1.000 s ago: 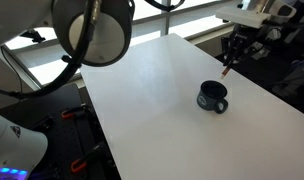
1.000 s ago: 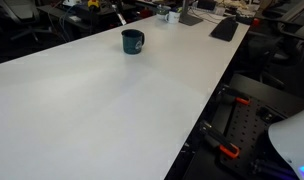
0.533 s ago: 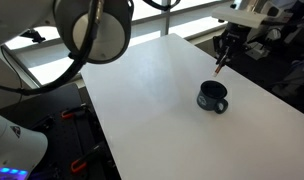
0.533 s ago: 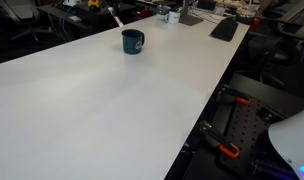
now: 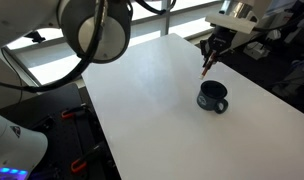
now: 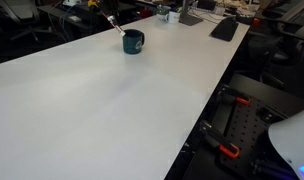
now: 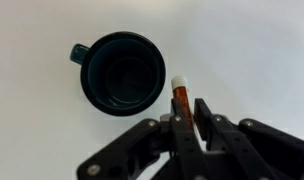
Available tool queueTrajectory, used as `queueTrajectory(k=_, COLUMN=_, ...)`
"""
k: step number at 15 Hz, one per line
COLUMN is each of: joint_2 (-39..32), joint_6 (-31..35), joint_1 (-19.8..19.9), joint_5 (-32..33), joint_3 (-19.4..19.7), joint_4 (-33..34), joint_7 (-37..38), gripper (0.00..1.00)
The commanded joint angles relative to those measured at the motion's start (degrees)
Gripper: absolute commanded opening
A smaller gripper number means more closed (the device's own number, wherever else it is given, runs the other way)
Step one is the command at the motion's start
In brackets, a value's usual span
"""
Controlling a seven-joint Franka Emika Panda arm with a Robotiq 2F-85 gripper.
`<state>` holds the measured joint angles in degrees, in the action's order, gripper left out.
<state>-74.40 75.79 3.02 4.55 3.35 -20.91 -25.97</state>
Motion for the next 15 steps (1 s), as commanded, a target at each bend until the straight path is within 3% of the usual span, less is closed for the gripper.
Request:
queueTrajectory(k=1, joint_2=-0.6, joint_6=-1.8, joint_1=-1.3, joint_5=1.3, joint_3=0.6, joint_4=0.0, joint_7=-3.1, gripper=0.04)
queueTrajectory(k=15, joint_2=-8.0, joint_6=-0.7, joint_1=-2.3, joint_5=6.8, joint_3=2.0, joint_4=-1.9, joint_7=-1.9, gripper=0.04)
